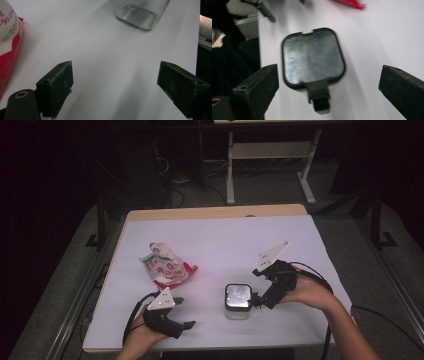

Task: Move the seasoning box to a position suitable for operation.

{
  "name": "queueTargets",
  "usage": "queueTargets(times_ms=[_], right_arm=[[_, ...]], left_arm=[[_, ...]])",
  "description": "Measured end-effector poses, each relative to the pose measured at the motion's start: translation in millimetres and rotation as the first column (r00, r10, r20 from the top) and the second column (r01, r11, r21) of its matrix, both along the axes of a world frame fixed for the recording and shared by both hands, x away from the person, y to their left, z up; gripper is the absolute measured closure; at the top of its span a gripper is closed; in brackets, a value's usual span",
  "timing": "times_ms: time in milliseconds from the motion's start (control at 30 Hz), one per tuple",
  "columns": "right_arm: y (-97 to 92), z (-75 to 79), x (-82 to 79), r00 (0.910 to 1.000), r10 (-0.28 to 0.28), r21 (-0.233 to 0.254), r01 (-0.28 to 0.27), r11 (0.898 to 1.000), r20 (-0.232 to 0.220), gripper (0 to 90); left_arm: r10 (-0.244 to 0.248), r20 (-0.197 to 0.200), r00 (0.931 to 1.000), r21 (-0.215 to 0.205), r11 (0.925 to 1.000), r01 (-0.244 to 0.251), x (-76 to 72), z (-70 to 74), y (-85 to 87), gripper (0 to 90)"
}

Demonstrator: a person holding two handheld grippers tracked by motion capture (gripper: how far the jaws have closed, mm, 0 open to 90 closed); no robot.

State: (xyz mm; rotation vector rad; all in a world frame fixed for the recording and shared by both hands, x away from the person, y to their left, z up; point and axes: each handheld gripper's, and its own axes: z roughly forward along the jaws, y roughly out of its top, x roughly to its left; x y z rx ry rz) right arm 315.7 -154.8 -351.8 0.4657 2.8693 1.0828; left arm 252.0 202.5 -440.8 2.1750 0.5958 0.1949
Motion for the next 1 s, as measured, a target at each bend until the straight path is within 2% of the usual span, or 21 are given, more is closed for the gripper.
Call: queueTargets(times_ms=[100, 200, 233, 300, 433, 600, 700, 833, 867, 1000], right_arm=[[-9.6, -1.0, 1.1, 0.9988, -0.05, 0.027, 0.049, 0.998, 0.004, 3.8], [-19.6, -1.5, -0.3, 0.9932, -0.106, 0.112, 0.111, 0.987, -0.047, 6.3], [-23.8, -3.6, -0.4, 0.9904, -0.133, 0.119, 0.136, 0.983, -0.038, 7.6], [-31.0, -8.1, -1.2, 0.9881, -0.145, 0.159, 0.151, 0.976, -0.052, 10.0], [-41.5, -17.7, -4.4, 0.9808, -0.188, 0.188, 0.195, 0.963, -0.052, 13.8], [-54.3, -29.6, -10.9, 0.9695, -0.237, 0.229, 0.245, 0.942, -0.063, 20.2], [-58.7, -38.7, -17.6, 0.9639, -0.264, 0.236, 0.265, 0.935, -0.037, 28.7], [-62.6, -48.0, -25.8, 0.958, -0.286, 0.235, 0.283, 0.93, -0.022, 45.7], [-63.8, -50.8, -27.4, 0.9567, -0.291, 0.232, 0.284, 0.93, -0.006, 49.3], [-68.2, -58.4, -35.0, 0.9476, -0.319, 0.244, 0.308, 0.92, 0.007, 67.1]], left_arm=[[0.0, -0.001, 1.0, 0.003, 1.0, 0.0, 0.3, -0.1, 0.3, 12.8], [0.008, -0.002, 1.0, -0.01, 0.9999, -0.008, -0.7, -0.4, -0.1, 12.8], [0.003, 0.002, 1.0, -0.001, 1.0, -0.003, -0.5, 0.0, 0.3, 12.8], [0.004, 0.001, 1.0, -0.001, 1.0, -0.004, -0.6, -0.2, -0.3, 12.8], [0.007, -0.002, 1.0, -0.002, 1.0, -0.007, -0.5, -0.8, -0.8, 12.8], [0.013, -0.001, 0.9999, -0.002, 0.9999, -0.013, 0.3, -1.1, -0.5, 12.9], [0.016, -0.004, 0.9999, -0.002, 0.9999, -0.016, 0.2, -1.2, -0.3, 12.8], [0.02, -0.006, 0.9998, -0.004, 0.9998, -0.02, 0.0, -1.4, 0.5, 12.9], [0.021, -0.006, 0.9998, -0.006, 0.9998, -0.021, 0.0, -1.5, 0.7, 12.9], [0.022, -0.003, 0.9998, -0.006, 0.9997, -0.022, 0.4, -1.3, 2.0, 13.0]])
